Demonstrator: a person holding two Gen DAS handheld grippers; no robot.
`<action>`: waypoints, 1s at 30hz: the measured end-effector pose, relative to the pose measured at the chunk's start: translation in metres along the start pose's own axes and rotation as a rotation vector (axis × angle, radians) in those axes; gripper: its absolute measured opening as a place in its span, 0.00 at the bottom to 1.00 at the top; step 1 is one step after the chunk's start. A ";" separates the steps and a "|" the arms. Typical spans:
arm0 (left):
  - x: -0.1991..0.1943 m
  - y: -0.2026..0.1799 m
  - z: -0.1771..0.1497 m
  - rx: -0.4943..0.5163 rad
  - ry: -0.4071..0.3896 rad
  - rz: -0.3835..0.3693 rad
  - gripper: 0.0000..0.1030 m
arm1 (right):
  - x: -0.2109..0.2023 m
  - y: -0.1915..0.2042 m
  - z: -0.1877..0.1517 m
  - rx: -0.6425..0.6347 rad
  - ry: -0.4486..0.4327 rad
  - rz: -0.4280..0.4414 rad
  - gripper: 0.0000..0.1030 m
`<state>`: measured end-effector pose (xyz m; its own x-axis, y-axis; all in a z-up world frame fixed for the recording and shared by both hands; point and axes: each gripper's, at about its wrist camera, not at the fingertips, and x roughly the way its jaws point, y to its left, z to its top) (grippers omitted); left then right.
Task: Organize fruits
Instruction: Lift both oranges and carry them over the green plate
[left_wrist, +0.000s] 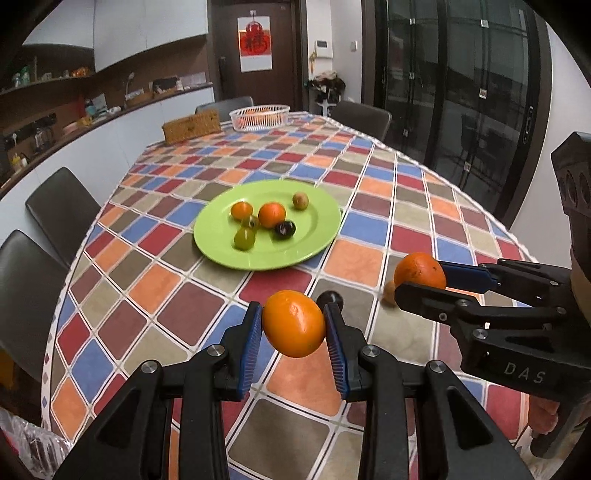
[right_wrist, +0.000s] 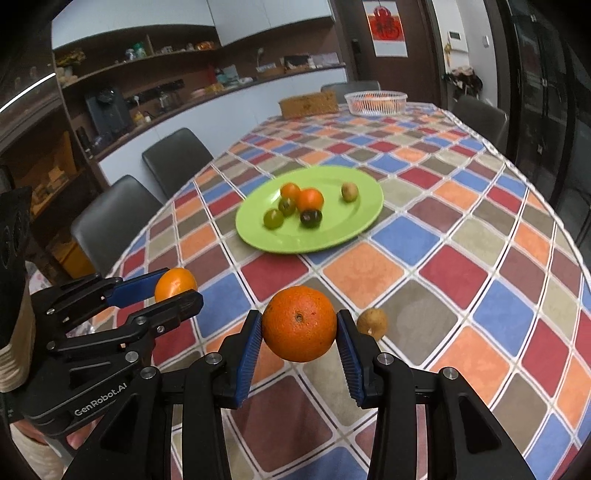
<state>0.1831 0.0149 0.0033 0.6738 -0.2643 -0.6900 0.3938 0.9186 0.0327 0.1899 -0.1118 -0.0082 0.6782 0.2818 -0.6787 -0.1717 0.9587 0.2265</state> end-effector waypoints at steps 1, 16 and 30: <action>-0.002 -0.001 0.001 -0.002 -0.007 0.002 0.33 | -0.003 0.000 0.002 -0.002 -0.008 0.005 0.40; -0.015 -0.014 0.031 -0.034 -0.096 -0.001 0.33 | -0.028 -0.008 0.034 -0.055 -0.099 0.041 0.40; 0.002 -0.008 0.063 -0.069 -0.136 0.028 0.33 | -0.012 -0.019 0.073 -0.136 -0.133 0.028 0.40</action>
<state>0.2203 -0.0117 0.0474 0.7643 -0.2716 -0.5849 0.3331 0.9429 -0.0025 0.2372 -0.1364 0.0461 0.7589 0.3095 -0.5730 -0.2805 0.9494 0.1414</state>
